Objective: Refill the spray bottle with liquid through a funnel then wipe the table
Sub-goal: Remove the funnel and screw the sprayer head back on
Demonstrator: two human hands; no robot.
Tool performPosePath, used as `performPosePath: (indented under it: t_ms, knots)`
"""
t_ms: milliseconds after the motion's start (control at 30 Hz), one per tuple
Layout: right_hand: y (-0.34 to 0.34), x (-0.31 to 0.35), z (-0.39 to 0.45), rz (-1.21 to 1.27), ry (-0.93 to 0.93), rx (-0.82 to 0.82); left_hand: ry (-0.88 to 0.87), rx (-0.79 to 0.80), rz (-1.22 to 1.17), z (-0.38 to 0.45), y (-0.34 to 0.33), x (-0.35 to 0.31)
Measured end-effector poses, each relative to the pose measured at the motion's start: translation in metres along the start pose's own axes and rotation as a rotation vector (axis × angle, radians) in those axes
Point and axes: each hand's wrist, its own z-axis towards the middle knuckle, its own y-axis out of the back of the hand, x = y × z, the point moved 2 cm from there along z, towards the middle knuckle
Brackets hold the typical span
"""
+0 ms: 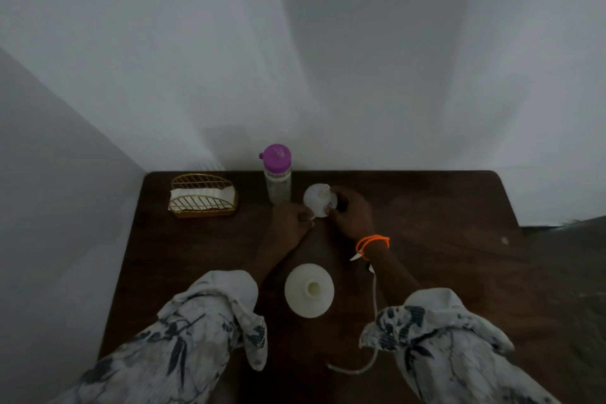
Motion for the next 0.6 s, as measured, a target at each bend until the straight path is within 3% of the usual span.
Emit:
performPosePath:
  t_ms: [133,300,433,600]
  knots:
    - [0.001,-0.001,-0.005,0.050,-0.026,-0.020,0.030,-0.018,-0.011,-0.008,0.004,0.003]
    - [0.028,-0.014,-0.034,0.075,-0.201,-0.131,0.121,-0.100,-0.112,-0.045,0.021,0.005]
    - [0.060,-0.032,-0.062,-0.100,-0.362,-0.158,0.209,-0.006,-0.251,-0.093,0.036,0.004]
    - [0.083,-0.044,-0.089,-0.053,-0.542,-0.077,0.189,0.088,-0.260,-0.153,0.022,0.004]
